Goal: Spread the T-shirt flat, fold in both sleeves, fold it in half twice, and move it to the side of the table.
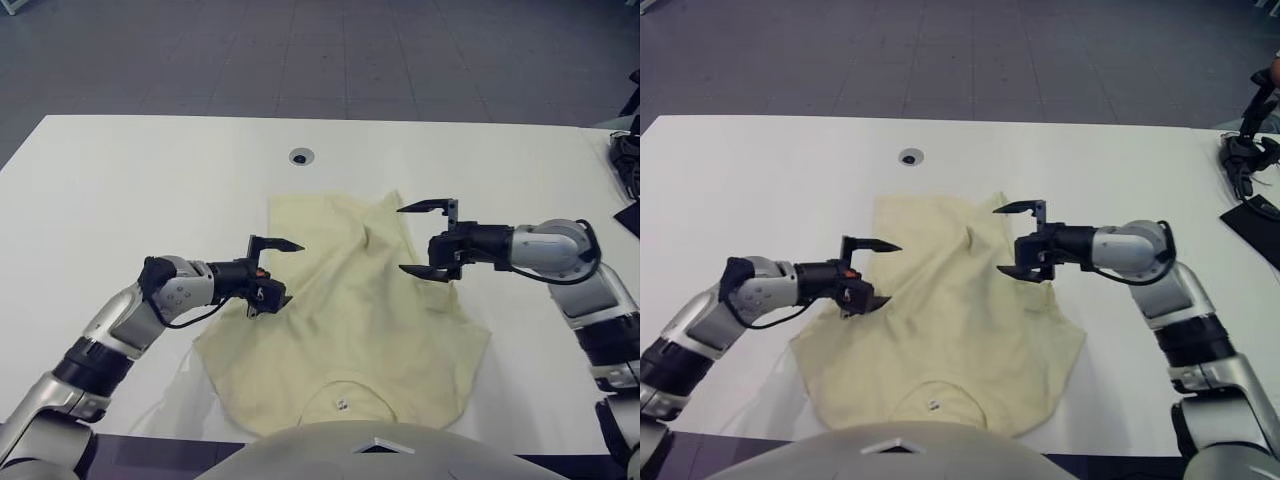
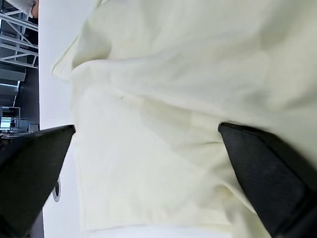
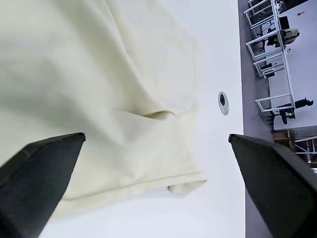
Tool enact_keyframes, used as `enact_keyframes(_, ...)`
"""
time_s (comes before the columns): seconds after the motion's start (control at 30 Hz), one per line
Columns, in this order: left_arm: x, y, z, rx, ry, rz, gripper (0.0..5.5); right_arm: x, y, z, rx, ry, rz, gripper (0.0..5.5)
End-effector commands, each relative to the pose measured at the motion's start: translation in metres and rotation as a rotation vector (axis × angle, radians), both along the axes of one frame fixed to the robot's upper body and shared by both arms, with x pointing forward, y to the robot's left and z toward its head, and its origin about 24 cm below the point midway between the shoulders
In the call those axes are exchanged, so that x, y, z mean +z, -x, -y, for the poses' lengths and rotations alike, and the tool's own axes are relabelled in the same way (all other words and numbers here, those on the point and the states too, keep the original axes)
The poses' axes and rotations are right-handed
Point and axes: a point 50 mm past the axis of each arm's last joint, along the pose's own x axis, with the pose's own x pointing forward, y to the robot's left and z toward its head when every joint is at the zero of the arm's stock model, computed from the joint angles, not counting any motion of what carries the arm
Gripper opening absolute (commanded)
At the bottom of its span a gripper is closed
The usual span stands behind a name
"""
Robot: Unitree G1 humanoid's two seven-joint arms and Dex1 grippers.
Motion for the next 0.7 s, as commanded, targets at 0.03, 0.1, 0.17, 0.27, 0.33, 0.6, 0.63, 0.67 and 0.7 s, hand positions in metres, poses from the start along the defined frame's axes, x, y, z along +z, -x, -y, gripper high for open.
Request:
enact_keyframes(0.03,-0.034,0.022,-0.020,0.043,-0.206,-0.198,5.39,-0.007,-0.011,-0.009,0.030,0.017,0.033,5.40)
enact_keyframes(0.1,-0.022,0.017,-0.014,0.030,-0.186,-0.156,5.39,-0.013,-0.014,-0.008,0.034,0.047,0.035,5.40)
enact_keyframes(0.17,-0.010,0.009,-0.004,0.008,-0.150,-0.095,5.39,-0.016,-0.019,-0.007,0.027,0.050,0.038,5.40)
enact_keyframes(0.27,0.010,-0.017,0.010,0.022,-0.066,0.030,5.39,-0.019,-0.027,-0.006,0.010,0.055,0.059,5.40)
enact_keyframes(0.33,0.024,-0.039,0.016,0.060,-0.005,0.115,5.39,-0.021,-0.034,-0.009,0.001,0.047,0.079,5.40)
enact_keyframes(0.6,0.038,-0.107,0.022,0.204,0.061,0.239,5.39,-0.039,-0.034,-0.007,0.029,0.172,0.063,5.40)
enact_keyframes(0.63,0.034,-0.113,0.023,0.218,0.056,0.232,5.39,-0.040,-0.031,-0.007,0.033,0.167,0.053,5.40)
enact_keyframes(0.67,0.029,-0.117,0.024,0.221,0.041,0.218,5.39,-0.041,-0.028,-0.007,0.041,0.169,0.047,5.40)
enact_keyframes(0.7,0.023,-0.119,0.024,0.221,0.026,0.203,5.39,-0.041,-0.027,-0.008,0.048,0.171,0.045,5.40)
